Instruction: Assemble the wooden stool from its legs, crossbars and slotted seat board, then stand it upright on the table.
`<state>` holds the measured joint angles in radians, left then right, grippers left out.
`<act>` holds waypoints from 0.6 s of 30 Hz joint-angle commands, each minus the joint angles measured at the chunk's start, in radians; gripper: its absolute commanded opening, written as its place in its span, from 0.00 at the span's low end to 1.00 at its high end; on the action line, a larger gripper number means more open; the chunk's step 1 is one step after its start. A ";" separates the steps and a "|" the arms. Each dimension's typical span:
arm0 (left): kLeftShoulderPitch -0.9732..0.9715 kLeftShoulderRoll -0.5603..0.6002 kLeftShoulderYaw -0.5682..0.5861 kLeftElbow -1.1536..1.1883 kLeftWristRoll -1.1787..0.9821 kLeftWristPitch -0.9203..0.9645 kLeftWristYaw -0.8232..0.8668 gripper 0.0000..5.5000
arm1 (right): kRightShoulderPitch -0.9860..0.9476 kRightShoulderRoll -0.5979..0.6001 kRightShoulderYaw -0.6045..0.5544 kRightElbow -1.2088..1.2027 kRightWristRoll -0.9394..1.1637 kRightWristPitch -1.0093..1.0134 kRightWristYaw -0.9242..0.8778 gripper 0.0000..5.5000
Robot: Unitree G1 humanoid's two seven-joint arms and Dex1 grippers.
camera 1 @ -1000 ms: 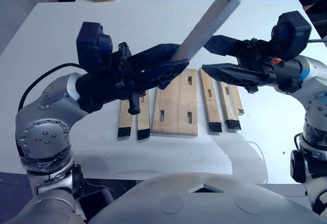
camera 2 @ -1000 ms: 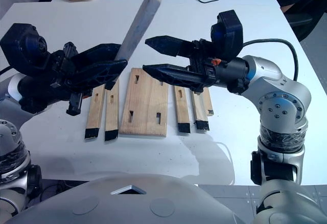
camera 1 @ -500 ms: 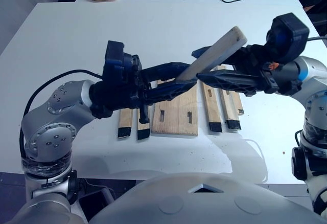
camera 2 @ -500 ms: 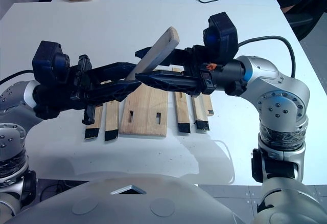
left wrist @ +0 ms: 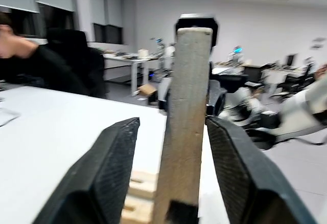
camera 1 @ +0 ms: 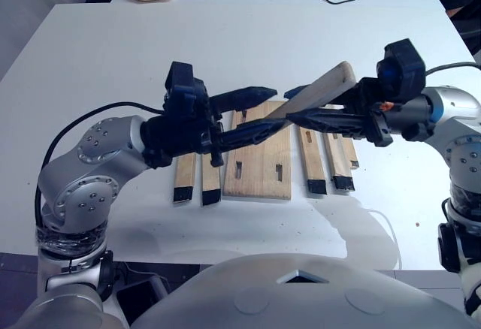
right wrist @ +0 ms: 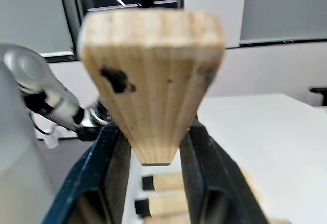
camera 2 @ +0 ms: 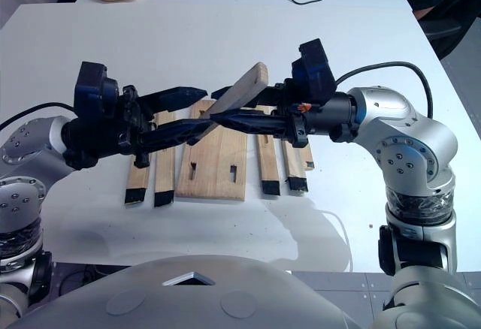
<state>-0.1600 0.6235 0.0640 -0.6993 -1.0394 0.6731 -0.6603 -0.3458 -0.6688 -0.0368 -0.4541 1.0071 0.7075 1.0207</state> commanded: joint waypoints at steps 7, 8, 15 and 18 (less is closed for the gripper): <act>0.107 -0.007 -0.082 0.087 0.273 -0.112 -0.013 0.50 | -0.054 -0.181 0.102 0.431 -0.509 -0.375 0.236 0.23; 0.113 -0.007 -0.091 0.094 0.297 -0.123 -0.016 0.50 | -0.063 -0.183 0.117 0.478 -0.550 -0.419 0.256 0.23; 0.129 -0.013 -0.116 0.115 0.371 -0.155 -0.031 0.50 | -0.076 -0.159 0.159 0.631 -0.678 -0.583 0.327 0.23; 0.133 -0.011 -0.119 0.114 0.383 -0.155 -0.037 0.50 | -0.071 -0.159 0.158 0.661 -0.703 -0.617 0.336 0.23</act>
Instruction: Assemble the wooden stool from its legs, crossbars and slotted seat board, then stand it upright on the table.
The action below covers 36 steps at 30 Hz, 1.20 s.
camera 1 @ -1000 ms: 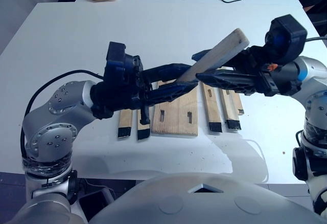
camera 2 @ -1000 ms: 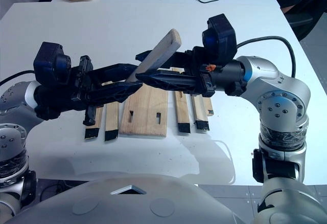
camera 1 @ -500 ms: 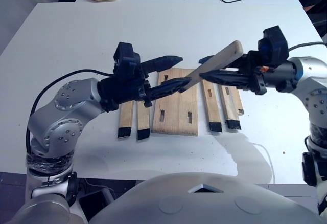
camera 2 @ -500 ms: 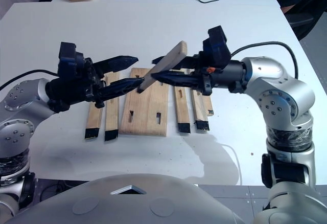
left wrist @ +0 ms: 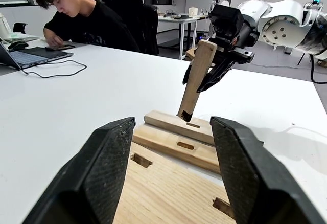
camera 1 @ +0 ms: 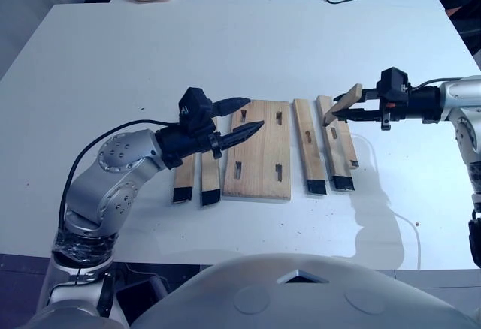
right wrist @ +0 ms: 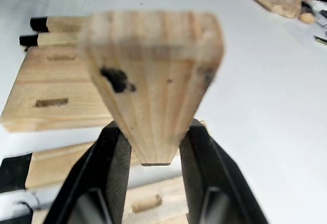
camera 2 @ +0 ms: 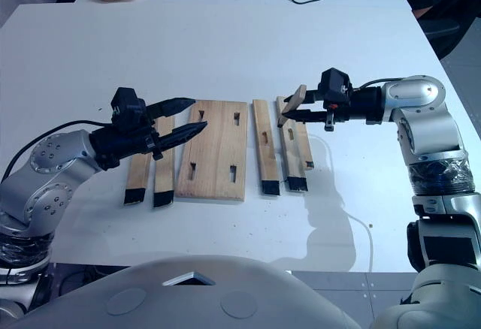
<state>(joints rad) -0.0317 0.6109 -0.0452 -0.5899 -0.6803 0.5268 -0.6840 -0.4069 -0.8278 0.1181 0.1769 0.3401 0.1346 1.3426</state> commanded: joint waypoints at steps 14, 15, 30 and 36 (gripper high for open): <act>0.016 -0.013 0.007 -0.004 0.022 -0.004 -0.021 0.50 | 0.029 0.007 0.039 0.118 -0.156 -0.187 0.043 0.23; 0.017 -0.013 0.010 -0.005 0.020 -0.002 -0.022 0.50 | 0.039 0.005 0.044 0.114 -0.156 -0.188 0.051 0.23; 0.024 -0.011 0.002 -0.013 0.029 0.001 -0.029 0.50 | 0.101 0.040 0.119 0.192 -0.164 -0.124 0.121 0.23; 0.024 -0.004 0.003 -0.020 0.017 0.016 -0.037 0.50 | 0.093 0.077 0.168 0.383 -0.225 -0.179 0.116 0.23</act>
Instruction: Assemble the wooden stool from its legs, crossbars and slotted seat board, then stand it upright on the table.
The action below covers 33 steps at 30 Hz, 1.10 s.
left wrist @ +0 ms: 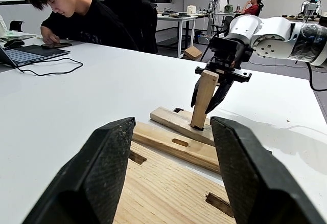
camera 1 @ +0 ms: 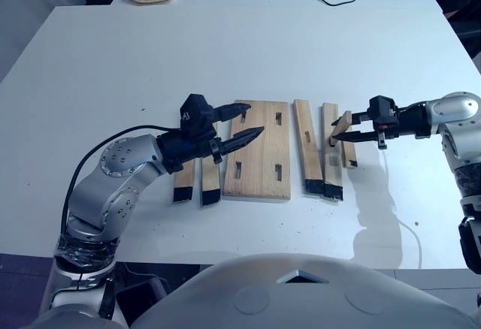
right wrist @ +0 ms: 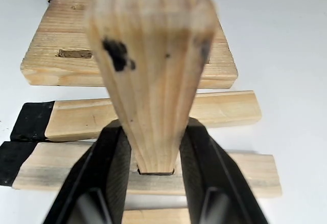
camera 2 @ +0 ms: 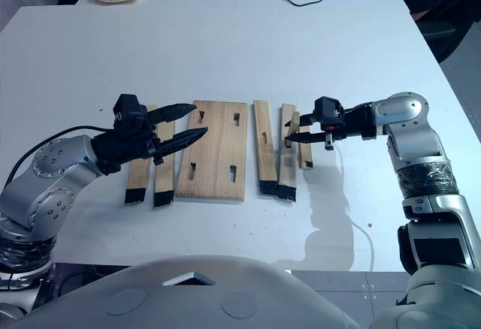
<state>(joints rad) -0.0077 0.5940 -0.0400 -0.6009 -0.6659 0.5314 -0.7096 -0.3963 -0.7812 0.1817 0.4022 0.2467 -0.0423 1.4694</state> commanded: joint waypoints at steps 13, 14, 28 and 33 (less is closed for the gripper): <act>0.028 0.025 -0.005 -0.028 0.010 0.012 -0.013 0.50 | 0.085 0.049 0.089 0.199 -0.116 -0.061 -0.068 0.35; 0.030 0.025 -0.006 -0.027 0.012 0.013 -0.012 0.50 | 0.081 0.056 0.081 0.193 -0.114 -0.054 -0.077 0.38; 0.053 0.020 -0.006 -0.022 0.037 -0.003 -0.004 0.50 | 0.066 -0.005 -0.123 -0.208 0.103 0.197 -0.090 0.48; 0.073 0.023 -0.018 -0.029 0.057 -0.019 -0.016 0.50 | 0.060 -0.055 -0.220 -0.457 0.238 0.359 -0.118 0.48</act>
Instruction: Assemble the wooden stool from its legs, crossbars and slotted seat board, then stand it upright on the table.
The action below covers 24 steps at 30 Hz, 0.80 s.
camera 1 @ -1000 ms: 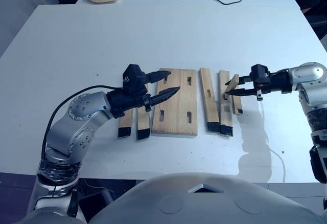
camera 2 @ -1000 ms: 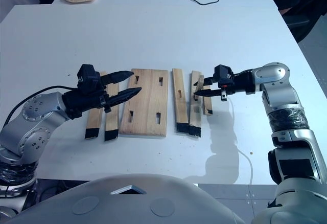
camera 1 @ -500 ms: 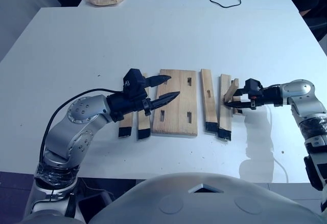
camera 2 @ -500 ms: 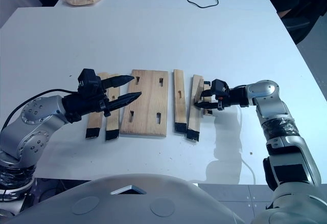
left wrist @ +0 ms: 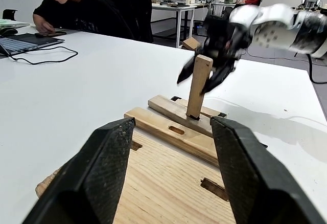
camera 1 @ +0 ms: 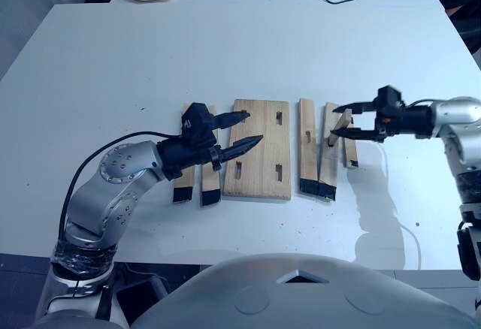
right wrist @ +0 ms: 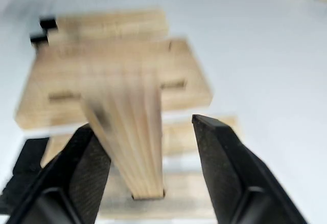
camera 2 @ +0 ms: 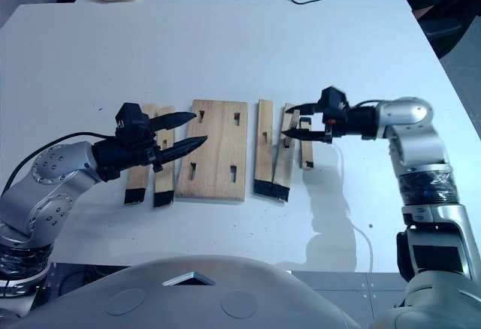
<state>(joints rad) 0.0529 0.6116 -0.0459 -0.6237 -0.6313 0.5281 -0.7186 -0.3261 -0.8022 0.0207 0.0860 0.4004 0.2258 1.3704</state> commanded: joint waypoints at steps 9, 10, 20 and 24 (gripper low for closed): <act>0.004 0.004 -0.030 0.004 0.039 -0.022 -0.016 0.50 | -0.089 0.091 -0.086 -0.309 0.197 0.224 -0.239 0.48; 0.003 0.004 -0.032 0.006 0.040 -0.022 -0.017 0.50 | -0.092 0.102 -0.080 -0.308 0.193 0.225 -0.251 0.48; 0.030 0.015 -0.029 0.018 0.066 -0.028 -0.030 0.50 | -0.173 0.168 -0.061 -0.344 0.258 0.289 -0.312 0.48; 0.075 0.036 0.002 0.017 0.065 -0.035 -0.041 0.50 | -0.115 0.169 -0.009 -0.307 0.189 0.244 -0.299 0.48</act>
<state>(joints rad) 0.1026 0.6214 -0.0651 -0.6123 -0.5810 0.4997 -0.7462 -0.4804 -0.6259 -0.0233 -0.2499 0.6404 0.4987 1.0596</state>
